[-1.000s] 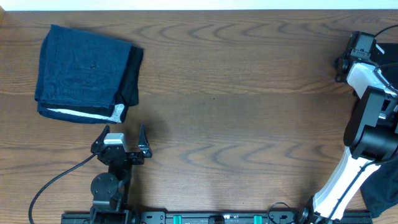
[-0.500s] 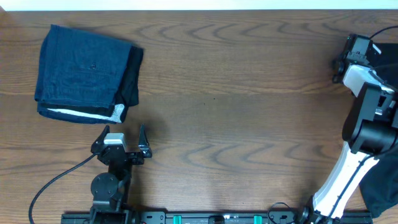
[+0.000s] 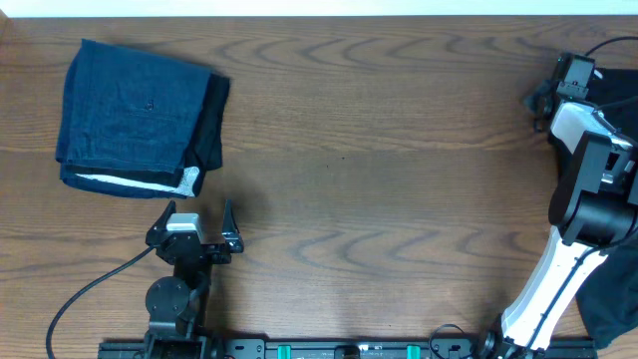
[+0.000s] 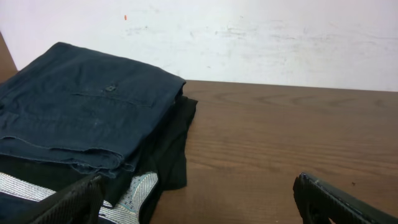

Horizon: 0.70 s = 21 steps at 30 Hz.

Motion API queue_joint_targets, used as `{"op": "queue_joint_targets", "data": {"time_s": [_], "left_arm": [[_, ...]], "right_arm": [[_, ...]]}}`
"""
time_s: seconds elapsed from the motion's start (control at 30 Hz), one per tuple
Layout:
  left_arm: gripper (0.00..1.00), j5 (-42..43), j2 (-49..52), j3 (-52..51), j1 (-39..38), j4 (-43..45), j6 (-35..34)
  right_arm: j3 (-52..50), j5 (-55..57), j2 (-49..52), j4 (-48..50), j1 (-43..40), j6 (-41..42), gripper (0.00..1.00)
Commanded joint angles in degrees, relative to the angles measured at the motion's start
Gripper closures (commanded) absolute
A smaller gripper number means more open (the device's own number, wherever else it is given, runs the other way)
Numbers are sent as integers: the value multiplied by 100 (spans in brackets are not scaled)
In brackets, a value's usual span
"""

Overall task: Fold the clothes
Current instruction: 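Grasp the black T-shirt with the right gripper and drag it leftward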

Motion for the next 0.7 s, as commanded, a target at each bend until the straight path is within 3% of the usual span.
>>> {"op": "queue_joint_targets", "data": {"time_s": [0.0,0.43,0.57,0.67], "left_arm": [[2,-48,-37,-114,2,-210,98],[2,-48,-37,-114,2,-210,98],[2,-48,-37,-114,2,-210,98],[2,-48,-37,-114,2,-210,98]], "right_arm": [[-50,-1843,68,-348,245,72,99],[-50,-4732,68,-2159,1705,31,99],[-50,-5796,68,-2518,2271,-243,89],[-50,-6802,68,-2756,2608,-654,87]]}}
